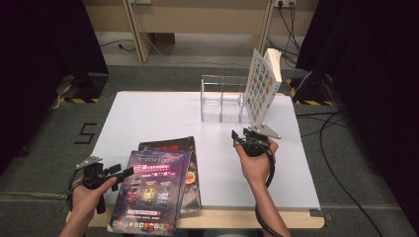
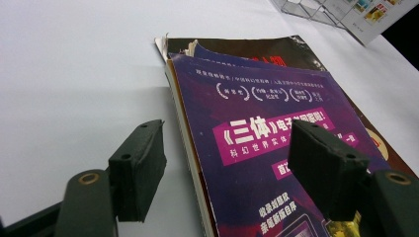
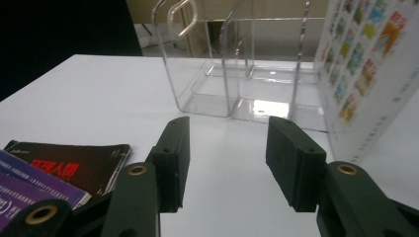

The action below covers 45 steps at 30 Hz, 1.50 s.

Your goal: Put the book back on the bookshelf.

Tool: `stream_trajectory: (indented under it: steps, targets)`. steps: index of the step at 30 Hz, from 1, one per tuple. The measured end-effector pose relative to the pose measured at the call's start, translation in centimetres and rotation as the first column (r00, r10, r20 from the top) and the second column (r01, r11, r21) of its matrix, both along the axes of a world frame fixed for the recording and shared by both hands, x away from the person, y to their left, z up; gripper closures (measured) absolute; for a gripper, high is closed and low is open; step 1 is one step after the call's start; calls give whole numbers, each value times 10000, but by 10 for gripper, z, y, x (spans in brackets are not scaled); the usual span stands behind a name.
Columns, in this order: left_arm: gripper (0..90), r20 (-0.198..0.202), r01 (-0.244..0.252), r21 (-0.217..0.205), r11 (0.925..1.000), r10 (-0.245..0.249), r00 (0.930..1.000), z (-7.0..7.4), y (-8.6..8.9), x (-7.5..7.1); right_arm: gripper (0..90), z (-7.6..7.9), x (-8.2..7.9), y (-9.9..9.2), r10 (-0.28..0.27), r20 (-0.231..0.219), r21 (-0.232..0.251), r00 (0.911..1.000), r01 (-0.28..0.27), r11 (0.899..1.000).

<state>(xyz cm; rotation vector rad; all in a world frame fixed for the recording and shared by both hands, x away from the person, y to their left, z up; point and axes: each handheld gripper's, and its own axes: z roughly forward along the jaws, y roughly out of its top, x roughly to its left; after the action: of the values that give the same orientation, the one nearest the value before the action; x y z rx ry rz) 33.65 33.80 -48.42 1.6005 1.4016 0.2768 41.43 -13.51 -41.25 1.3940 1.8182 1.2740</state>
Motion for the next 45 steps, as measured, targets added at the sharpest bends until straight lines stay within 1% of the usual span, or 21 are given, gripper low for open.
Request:
stream_trajectory:
  steps: [8, 12, 17, 20, 24, 34, 38, 42, 45]
  targets:
    - [298, -59, -42, -29, 10000, 42, 10000, -1, 1, 0, 522, -7, -3, 19, 439, -166, 13, 9989, -439, 9990]
    - [300, -155, -12, -59, 10000, 11, 9999, -2, 1, 0, 520, -11, -5, 31, 759, -261, 4, 9968, -759, 9971]
    - [309, -202, 56, -86, 9999, -58, 9998, -2, 0, 0, 515, -18, -7, 46, 1180, -556, 59, 9915, -1178, 9930]
    - [327, -266, 64, -72, 10000, -66, 9996, -2, 0, 0, 515, -21, -8, 54, 1375, -628, 71, 9885, -1373, 9905]
    - [360, -276, 57, -162, 9999, -61, 9996, -3, 1, 0, 514, -26, -9, 65, 1610, -782, 76, 9838, -1609, 9869]
    - [497, -518, 47, -371, 9993, -66, 9986, -5, 1, 1, 513, -36, -11, 83, 2001, -1051, 53, 9741, -2007, 9796]
    - [558, -649, -131, -496, 9987, 99, 9978, -7, 3, 2, 518, -39, -12, 91, 2185, -1132, 7, 9693, -2198, 9755]
    - [622, -614, -306, -523, 9982, 274, 9977, -6, 4, 1, 522, -43, -11, 97, 2335, -1255, 8, 9642, -2353, 9719]
    - [704, -578, -434, -600, 9973, 399, 9975, -4, 6, 0, 526, -44, -12, 101, 2442, -1298, 3, 9610, -2463, 9692]
